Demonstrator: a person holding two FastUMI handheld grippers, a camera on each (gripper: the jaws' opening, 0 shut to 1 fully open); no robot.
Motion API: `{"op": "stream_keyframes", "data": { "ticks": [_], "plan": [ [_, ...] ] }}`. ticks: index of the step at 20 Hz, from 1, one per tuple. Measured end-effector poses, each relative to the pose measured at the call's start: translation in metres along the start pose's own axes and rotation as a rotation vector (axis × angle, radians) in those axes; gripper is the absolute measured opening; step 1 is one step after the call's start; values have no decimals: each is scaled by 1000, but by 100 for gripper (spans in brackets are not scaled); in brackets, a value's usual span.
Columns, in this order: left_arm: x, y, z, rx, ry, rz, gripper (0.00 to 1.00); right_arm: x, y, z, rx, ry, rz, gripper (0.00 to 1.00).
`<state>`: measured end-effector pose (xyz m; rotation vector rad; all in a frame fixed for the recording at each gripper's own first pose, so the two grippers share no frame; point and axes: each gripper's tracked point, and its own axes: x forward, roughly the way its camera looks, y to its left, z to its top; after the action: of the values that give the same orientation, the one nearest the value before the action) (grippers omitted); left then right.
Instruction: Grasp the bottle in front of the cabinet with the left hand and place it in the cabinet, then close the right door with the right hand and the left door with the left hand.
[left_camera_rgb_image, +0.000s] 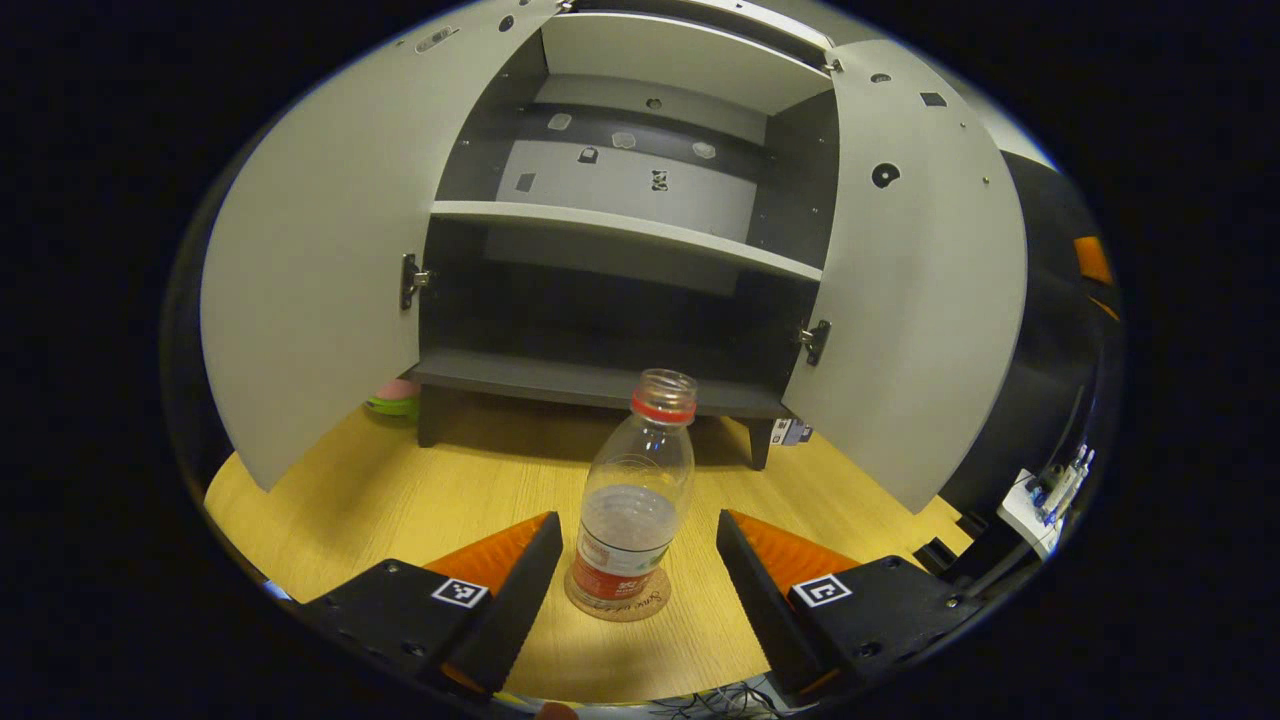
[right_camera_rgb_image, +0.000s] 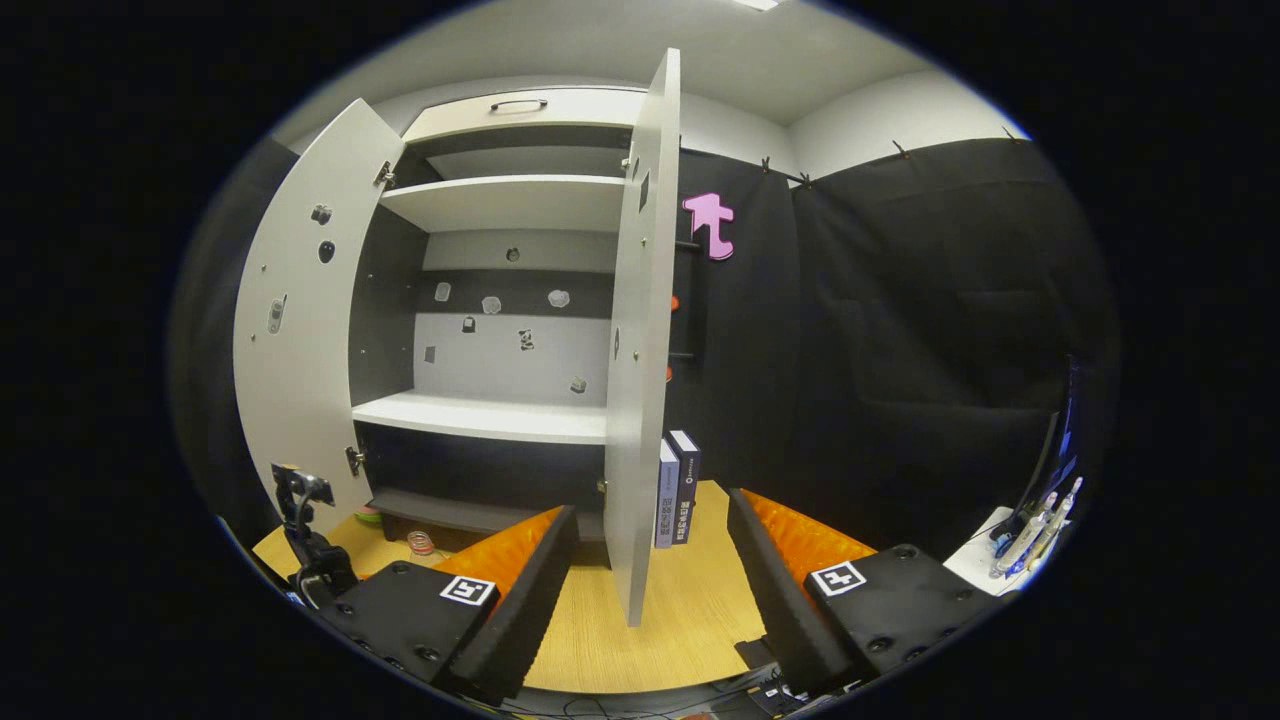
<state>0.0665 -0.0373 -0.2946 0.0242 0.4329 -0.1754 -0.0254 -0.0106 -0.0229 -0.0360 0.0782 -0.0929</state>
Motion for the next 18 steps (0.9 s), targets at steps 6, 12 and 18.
{"op": "stream_keyframes", "data": {
  "ticks": [6, 12, 18],
  "plan": [
    [28, 13, -25, 11, 63, 39, 96, -7, -17, -11, -8, 29, -52, 98],
    [32, 10, -11, 7, 72, 9, 76, -9, -23, -12, 14, 32, -69, 98],
    [14, 9, 61, 10, 18, -26, 73, -6, -30, -8, 18, 11, -68, 98]
  ]
}}
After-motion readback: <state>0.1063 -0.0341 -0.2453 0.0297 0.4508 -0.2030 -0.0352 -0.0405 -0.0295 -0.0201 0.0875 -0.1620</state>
